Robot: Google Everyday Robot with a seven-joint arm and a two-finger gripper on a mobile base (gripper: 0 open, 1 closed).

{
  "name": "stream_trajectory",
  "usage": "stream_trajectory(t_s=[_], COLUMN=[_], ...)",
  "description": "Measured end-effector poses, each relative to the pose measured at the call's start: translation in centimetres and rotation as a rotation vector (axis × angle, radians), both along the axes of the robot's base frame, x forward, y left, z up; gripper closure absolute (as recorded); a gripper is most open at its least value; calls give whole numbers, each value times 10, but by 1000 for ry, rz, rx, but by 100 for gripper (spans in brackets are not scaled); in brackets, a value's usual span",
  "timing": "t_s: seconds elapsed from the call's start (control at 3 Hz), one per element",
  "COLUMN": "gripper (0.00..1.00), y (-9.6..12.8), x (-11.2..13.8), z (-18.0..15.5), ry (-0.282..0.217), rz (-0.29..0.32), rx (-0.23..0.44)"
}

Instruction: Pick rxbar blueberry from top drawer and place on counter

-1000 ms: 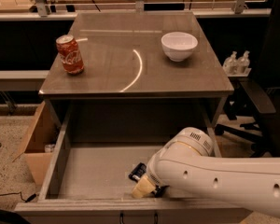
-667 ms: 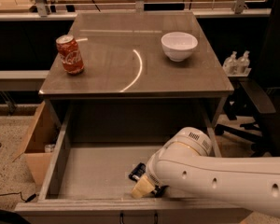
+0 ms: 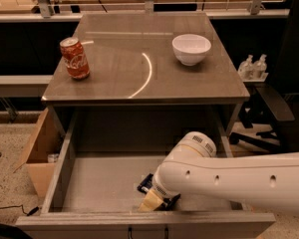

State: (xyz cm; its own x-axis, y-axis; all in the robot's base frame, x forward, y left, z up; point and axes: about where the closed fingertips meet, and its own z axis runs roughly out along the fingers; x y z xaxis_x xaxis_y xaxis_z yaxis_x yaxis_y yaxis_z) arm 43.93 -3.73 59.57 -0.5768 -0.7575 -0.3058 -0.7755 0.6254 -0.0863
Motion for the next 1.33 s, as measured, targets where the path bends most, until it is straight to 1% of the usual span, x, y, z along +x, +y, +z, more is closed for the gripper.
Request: stream_trajectory(t_s=[0.33,0.67,1.33], gripper=[19,42,87], y=[-2,0,0], x=[-5,-6,-6], z=[-8,-10,5], ry=[69,109,110], rz=[46,83,83], rx=[-49,-70,-70])
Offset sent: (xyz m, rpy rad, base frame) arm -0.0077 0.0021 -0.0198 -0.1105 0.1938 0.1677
